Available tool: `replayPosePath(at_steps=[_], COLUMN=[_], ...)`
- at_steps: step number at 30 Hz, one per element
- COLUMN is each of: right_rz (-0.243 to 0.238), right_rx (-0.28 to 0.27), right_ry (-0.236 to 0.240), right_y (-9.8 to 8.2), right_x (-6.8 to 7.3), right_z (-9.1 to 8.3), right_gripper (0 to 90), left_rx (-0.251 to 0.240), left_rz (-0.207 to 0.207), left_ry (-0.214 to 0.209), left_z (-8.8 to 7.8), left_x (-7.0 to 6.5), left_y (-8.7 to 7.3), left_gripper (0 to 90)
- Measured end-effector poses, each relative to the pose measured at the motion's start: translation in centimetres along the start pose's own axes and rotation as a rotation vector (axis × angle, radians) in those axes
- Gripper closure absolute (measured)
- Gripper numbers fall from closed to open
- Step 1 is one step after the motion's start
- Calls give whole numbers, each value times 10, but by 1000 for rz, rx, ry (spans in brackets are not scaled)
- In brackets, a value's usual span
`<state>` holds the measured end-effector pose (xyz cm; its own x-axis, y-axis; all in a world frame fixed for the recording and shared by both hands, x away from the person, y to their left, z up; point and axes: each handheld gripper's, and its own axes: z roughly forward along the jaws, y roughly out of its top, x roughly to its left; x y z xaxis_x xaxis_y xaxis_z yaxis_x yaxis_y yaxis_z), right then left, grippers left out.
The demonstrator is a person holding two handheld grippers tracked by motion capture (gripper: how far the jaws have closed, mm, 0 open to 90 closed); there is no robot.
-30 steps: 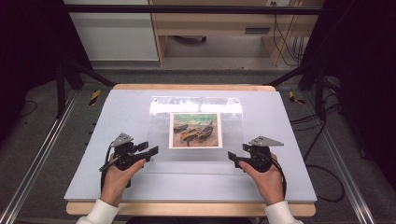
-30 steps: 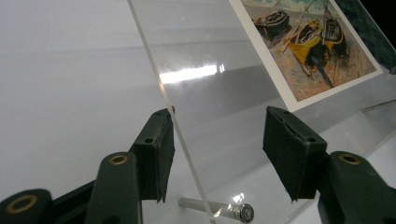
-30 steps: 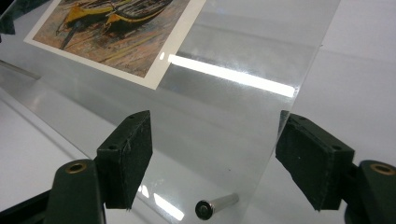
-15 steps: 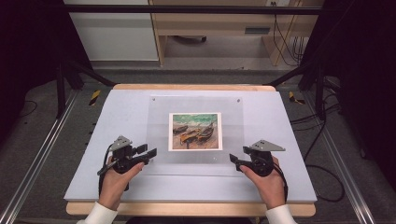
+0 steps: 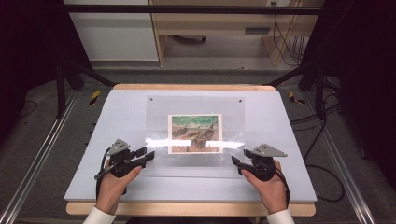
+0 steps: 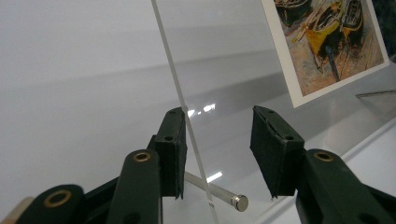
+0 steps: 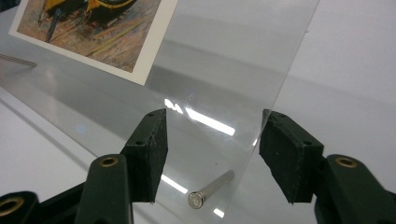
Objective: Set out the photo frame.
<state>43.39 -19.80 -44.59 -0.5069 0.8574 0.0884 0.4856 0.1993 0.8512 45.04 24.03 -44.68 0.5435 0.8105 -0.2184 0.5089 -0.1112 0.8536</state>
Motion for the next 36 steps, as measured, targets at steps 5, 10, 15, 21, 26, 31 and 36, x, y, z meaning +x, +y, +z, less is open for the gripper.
replayPosePath(at_steps=[5, 10, 15, 21, 26, 31, 36], right_rz=[-8, -11, -15, -19, -20, -18, -20], right_rx=[0, -1, -2, -4, -4, -3, -2], right_ry=[-9, -13, -18, -22, -26, -26, -26], right_y=[-2, -4, -5, -7, -8, -9, -10], right_x=[2, 3, 3, 5, 5, 6, 6], right_z=[-3, -5, -6, -9, -10, -11, -13], right_gripper=[455, 473, 491, 511, 524, 540, 554], left_rx=[3, 9, 11, 16, 19, 24, 26], left_rz=[10, 22, 29, 37, 44, 52, 59], left_ry=[5, 5, 5, 7, 8, 13, 15], left_z=[-2, -5, -6, -8, -10, -11, -11], left_x=[-1, -2, -2, -3, -4, -5, -6], left_y=[-2, -3, -4, -5, -6, -6, -7], left_gripper=[576, 588, 600, 614, 624, 630, 638])
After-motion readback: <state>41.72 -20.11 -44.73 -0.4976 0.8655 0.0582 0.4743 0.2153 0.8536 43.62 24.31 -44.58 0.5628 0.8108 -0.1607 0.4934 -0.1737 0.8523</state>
